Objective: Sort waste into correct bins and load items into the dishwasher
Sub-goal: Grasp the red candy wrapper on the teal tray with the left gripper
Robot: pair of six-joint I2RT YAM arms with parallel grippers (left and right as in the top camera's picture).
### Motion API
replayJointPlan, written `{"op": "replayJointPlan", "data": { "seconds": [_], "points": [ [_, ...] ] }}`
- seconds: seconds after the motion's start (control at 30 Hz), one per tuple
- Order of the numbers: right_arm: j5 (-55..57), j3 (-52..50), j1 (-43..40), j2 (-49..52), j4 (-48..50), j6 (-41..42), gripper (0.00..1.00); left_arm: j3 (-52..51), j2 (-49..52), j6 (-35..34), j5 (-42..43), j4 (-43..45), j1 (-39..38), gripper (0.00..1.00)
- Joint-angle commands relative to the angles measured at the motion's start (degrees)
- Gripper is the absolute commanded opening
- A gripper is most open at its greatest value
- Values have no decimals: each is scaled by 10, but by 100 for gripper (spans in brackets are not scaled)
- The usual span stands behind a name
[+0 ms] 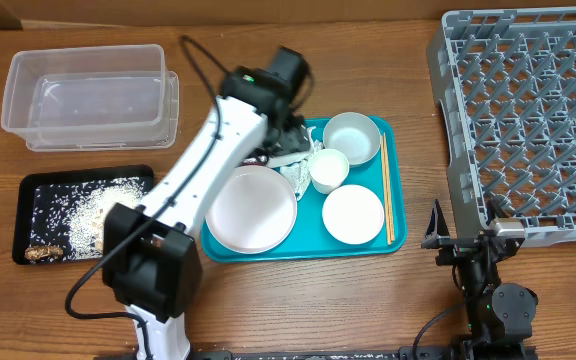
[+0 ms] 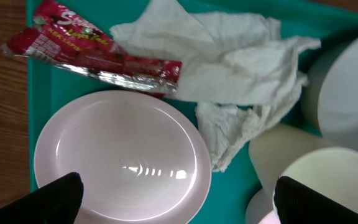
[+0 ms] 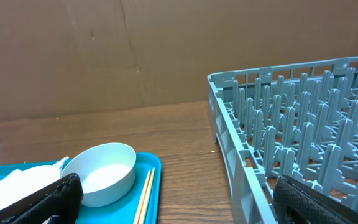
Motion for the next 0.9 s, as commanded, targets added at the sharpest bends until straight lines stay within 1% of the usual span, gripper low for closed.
{"op": "replayJointPlan", "data": {
  "seconds": [0.0, 0.07, 0.2, 0.33, 0.47, 0.53, 0.7, 0.87],
  "points": [
    [1, -6, 0, -7, 3, -2, 100, 9, 3, -75, 27, 5, 33, 100],
    [1, -6, 0, -7, 3, -2, 100, 5, 3, -113, 19, 5, 50, 100],
    [1, -6, 0, -7, 3, -2, 100, -9, 3, -190, 33, 4, 77, 100],
    [1, -6, 0, -7, 3, -2, 100, -35, 3, -282, 37, 10, 86, 100],
    [1, -6, 0, -7, 3, -2, 100, -79, 3, -343, 47, 37, 86, 100],
    [1, -6, 0, -7, 3, -2, 100, -105, 3, -351, 56, 72, 87, 100],
    [1, -6, 0, -7, 3, -2, 100, -148, 3, -344, 63, 165, 99, 100],
    [1, -6, 0, -7, 3, -2, 100, -156, 3, -342, 81, 199, 119, 100]
  ]
}}
